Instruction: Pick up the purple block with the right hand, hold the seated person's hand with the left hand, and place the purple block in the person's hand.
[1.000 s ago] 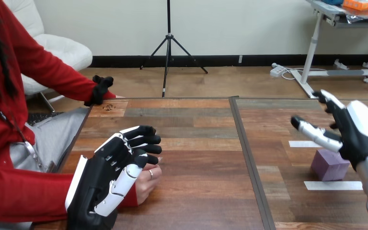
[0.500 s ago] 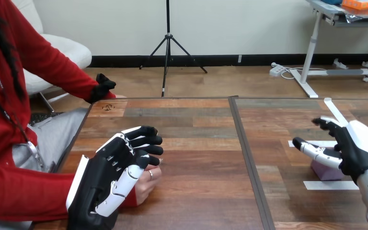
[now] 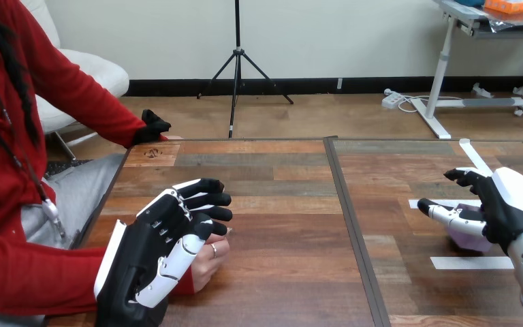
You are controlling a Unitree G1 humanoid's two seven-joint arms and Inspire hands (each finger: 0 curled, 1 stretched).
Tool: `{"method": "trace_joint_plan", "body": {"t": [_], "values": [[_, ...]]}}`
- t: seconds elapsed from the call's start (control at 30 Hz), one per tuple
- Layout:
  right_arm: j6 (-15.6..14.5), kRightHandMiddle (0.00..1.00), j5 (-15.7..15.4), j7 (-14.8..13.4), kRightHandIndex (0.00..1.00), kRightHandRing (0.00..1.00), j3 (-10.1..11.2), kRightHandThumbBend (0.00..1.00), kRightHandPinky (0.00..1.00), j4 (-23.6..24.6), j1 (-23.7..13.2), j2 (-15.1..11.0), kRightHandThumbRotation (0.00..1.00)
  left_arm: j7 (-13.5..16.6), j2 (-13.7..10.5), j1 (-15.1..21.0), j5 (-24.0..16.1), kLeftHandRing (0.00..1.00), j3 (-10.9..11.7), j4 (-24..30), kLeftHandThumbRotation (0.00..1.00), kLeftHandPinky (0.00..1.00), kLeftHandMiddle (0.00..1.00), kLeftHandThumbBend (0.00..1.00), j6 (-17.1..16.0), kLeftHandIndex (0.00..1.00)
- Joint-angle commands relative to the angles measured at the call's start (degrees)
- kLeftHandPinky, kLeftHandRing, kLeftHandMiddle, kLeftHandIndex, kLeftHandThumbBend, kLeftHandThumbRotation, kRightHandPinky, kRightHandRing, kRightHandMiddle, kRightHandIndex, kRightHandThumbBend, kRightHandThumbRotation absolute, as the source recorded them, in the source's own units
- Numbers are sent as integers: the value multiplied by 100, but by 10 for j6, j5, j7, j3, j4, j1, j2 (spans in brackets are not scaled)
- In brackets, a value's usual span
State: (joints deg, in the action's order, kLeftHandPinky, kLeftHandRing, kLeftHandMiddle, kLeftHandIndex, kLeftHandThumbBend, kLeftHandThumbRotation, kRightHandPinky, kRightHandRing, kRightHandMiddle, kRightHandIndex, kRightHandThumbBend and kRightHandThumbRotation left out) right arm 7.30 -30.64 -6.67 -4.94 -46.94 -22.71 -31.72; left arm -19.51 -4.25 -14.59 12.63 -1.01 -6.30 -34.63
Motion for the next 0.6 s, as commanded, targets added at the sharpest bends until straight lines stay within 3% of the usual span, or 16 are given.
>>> {"method": "trace_joint_plan", "body": {"t": [0.0,0.57], "values": [[-7,86,-6,-6,84,85,-19,71,73,-41,-39,-3,55,-1,-1,32,-2,63,5,13,57,56,66,63,-11,68],[-8,87,-1,-21,85,86,-47,74,73,-143,-76,4,58,-4,-2,31,3,63,5,15,57,56,66,63,-10,67]]}}
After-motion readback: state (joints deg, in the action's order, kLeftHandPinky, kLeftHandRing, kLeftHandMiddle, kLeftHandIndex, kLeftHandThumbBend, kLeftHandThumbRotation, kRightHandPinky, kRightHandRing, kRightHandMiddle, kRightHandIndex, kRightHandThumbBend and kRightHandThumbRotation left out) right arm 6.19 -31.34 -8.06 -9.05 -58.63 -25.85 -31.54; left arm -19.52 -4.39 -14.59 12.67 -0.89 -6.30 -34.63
